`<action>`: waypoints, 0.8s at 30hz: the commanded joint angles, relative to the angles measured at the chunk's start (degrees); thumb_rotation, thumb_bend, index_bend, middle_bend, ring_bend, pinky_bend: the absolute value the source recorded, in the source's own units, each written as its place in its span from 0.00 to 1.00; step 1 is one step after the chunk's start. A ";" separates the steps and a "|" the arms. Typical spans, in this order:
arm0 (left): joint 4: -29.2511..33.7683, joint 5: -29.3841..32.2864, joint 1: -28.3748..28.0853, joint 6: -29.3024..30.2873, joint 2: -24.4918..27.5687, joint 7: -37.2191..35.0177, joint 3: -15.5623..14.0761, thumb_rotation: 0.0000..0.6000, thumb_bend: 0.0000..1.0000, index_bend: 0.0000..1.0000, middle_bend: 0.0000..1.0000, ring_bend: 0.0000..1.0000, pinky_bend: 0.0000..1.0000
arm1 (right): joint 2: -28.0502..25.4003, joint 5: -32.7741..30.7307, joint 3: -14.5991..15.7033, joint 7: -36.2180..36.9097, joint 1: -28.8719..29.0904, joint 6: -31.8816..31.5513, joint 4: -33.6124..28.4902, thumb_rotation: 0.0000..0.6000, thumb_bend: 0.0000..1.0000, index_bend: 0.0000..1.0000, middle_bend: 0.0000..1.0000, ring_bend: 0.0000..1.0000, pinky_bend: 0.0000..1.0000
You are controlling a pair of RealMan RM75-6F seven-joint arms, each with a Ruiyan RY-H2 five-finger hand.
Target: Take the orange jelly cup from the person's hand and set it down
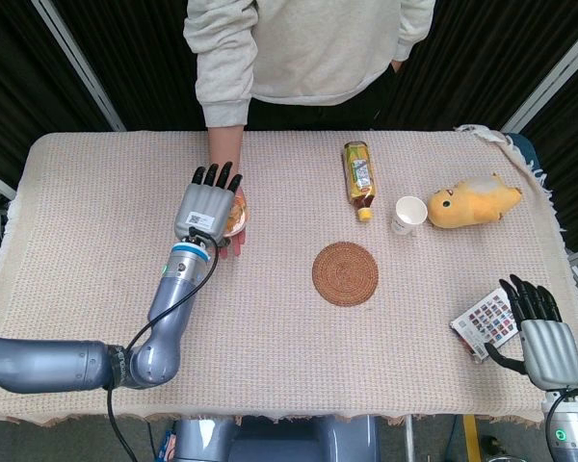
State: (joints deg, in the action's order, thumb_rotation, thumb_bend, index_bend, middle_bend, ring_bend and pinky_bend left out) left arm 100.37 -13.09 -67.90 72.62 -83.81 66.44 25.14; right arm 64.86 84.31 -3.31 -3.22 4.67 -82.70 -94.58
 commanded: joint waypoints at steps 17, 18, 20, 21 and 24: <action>-10.65 9.44 -6.77 0.57 -7.94 3.26 0.33 1.00 0.20 0.28 0.19 0.18 0.25 | -0.24 0.10 -0.05 0.76 -0.26 -0.46 0.08 1.00 0.14 0.00 0.00 0.00 0.00; -10.69 9.08 -6.67 0.56 -8.09 2.64 0.36 1.00 0.22 0.30 0.22 0.20 0.27 | -0.21 0.13 -0.06 0.74 -0.26 -0.48 0.11 1.00 0.14 0.00 0.00 0.00 0.00; -10.68 8.10 -6.45 0.56 -8.32 1.61 0.15 1.00 0.25 0.33 0.25 0.23 0.29 | -0.19 0.10 -0.05 0.74 -0.26 -0.45 0.11 1.00 0.14 0.00 0.00 0.00 0.00; -10.68 7.58 -6.33 0.68 -8.48 1.21 -0.13 1.00 0.27 0.36 0.27 0.24 0.30 | -0.19 0.08 -0.07 0.70 -0.25 -0.44 0.11 1.00 0.14 0.00 0.00 0.00 0.00; -10.50 6.47 -5.99 0.94 -8.89 -0.01 -0.54 1.00 0.37 0.44 0.35 0.30 0.34 | -0.16 0.13 -0.10 0.60 -0.28 -0.57 0.15 1.00 0.14 0.00 0.00 0.00 0.00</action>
State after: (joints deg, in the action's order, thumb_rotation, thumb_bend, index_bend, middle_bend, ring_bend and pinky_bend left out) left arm 89.82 -6.41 -74.04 73.46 -92.53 66.69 24.76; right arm 64.69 84.42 -3.41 -2.59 4.40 -83.25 -94.44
